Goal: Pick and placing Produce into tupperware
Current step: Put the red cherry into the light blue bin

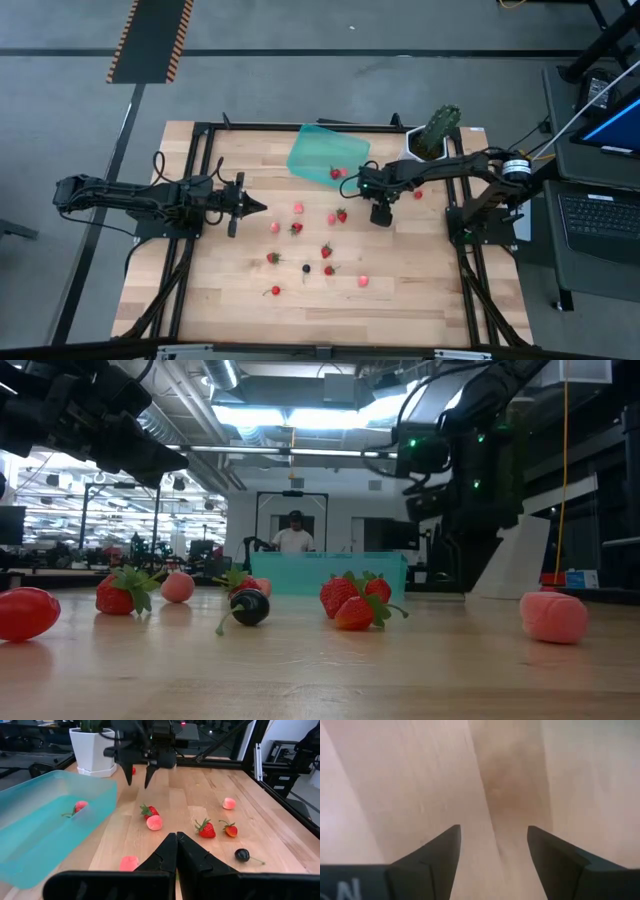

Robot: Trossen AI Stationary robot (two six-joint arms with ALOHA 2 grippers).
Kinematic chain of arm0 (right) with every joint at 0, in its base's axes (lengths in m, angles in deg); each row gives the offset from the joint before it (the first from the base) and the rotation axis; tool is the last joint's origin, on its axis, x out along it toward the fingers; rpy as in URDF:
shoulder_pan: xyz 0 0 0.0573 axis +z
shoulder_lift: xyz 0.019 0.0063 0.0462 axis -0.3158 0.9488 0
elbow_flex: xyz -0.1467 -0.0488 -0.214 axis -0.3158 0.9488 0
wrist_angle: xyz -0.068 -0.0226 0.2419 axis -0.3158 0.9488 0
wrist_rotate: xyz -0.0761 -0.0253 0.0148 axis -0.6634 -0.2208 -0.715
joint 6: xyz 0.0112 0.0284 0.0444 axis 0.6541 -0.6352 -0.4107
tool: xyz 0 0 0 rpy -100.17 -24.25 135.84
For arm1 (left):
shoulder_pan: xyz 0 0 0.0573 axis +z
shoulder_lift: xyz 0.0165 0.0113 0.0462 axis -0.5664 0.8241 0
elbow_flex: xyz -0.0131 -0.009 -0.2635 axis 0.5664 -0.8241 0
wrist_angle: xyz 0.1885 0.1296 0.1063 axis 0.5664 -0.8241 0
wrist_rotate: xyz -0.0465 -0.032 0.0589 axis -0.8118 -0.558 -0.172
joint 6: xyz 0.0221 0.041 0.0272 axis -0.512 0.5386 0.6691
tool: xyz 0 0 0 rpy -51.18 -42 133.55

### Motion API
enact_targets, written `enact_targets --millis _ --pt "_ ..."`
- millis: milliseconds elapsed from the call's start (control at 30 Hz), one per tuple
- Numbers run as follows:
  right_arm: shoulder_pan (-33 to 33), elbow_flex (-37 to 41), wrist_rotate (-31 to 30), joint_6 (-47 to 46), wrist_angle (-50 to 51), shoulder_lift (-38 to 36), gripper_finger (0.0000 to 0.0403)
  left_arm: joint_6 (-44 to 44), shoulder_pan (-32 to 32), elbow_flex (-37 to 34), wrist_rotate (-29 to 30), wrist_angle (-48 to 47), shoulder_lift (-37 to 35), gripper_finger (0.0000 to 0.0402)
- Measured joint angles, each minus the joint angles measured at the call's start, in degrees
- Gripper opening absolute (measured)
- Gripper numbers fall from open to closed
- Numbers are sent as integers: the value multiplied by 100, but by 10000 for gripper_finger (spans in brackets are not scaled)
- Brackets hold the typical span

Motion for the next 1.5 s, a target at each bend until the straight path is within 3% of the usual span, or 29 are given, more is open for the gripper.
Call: enact_targets --millis 300,700,933,1500 --pt "0 27 -255 -74 425 -957 232 1 0 0 0 11 0 0" --pt "-7 1112 -458 -228 561 -2197 232 0 0 0 0 15 0 0" --pt "-305 1178 -510 -224 512 -2918 232 0 0 0 0 31 0 0" --pt "-1225 1178 -1403 -718 682 -2668 232 -2 0 0 0 29 0 0"
